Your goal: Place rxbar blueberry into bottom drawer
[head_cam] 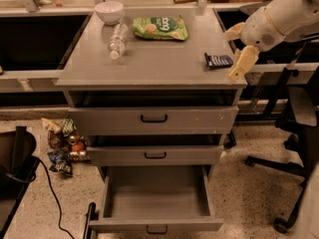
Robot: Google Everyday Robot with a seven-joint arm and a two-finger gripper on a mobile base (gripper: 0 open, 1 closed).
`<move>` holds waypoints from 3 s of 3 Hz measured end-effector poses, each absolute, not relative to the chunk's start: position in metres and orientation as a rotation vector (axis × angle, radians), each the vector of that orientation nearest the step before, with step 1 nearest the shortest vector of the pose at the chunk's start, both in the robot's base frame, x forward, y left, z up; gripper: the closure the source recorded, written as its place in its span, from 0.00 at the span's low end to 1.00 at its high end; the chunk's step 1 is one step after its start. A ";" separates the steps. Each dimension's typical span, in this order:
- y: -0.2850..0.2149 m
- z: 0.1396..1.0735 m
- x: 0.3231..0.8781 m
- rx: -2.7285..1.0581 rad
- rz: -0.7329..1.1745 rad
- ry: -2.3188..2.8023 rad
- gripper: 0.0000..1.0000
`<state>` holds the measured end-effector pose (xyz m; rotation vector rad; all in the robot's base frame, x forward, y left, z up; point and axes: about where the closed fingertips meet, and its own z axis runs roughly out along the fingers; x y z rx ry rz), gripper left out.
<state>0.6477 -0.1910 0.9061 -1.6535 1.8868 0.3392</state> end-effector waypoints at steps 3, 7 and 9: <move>-0.215 0.885 0.720 -1.445 0.410 1.828 0.00; -0.197 0.868 0.740 -1.264 0.422 1.783 0.00; -0.212 0.844 0.757 -1.170 0.479 1.770 0.00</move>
Offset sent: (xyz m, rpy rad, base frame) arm 0.0901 -0.0421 -0.0003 0.1809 -0.1021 -0.0843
